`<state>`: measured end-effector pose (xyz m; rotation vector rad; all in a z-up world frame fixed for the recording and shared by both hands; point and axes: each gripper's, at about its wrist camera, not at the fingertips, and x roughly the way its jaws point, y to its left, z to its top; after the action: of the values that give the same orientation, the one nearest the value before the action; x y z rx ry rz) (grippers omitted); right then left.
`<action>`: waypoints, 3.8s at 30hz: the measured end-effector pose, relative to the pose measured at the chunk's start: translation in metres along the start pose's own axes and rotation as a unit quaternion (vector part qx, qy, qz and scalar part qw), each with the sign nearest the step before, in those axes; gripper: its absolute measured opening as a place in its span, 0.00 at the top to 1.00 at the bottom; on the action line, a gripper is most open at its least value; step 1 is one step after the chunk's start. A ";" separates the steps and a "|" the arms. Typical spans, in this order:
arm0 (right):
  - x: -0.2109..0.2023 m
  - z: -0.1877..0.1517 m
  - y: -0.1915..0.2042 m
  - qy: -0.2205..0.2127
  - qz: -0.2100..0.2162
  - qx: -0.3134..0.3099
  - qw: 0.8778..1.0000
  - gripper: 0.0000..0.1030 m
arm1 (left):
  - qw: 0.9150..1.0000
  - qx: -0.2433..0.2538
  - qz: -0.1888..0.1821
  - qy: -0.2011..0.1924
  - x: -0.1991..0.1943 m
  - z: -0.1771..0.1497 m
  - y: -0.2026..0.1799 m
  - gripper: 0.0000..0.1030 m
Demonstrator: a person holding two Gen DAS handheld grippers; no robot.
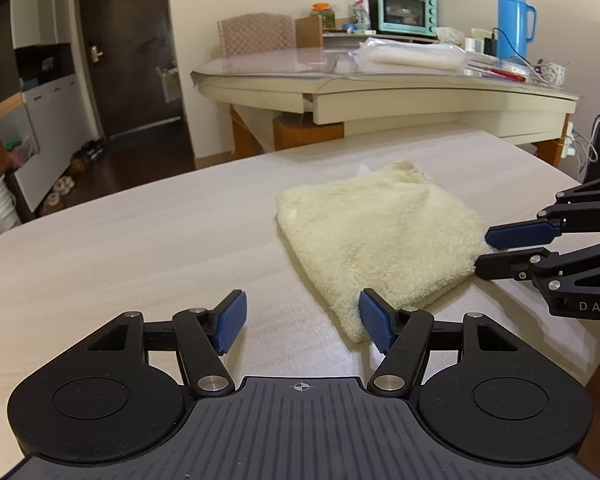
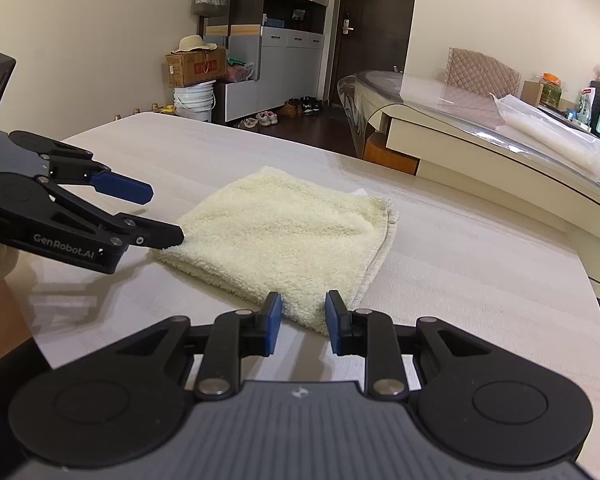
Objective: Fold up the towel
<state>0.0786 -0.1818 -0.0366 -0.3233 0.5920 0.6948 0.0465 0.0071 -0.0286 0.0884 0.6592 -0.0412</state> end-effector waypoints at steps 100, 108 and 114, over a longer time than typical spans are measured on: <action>-0.106 -0.025 -0.003 -0.038 -0.014 0.183 0.982 0.00 | 0.994 -0.107 0.006 -0.007 -0.067 -0.004 -0.022 0.00; -0.098 -0.024 -0.006 -0.020 -0.029 0.171 0.985 0.00 | 0.993 -0.120 -0.010 0.003 -0.057 -0.001 -0.023 0.00; -0.093 -0.022 -0.006 -0.013 -0.040 0.165 0.985 0.00 | 0.993 -0.116 -0.016 0.003 -0.052 0.000 -0.026 0.00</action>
<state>0.0166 -0.2432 0.0031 -0.0298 0.6536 0.5126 0.0038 -0.0186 0.0016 -0.1464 0.6673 0.0061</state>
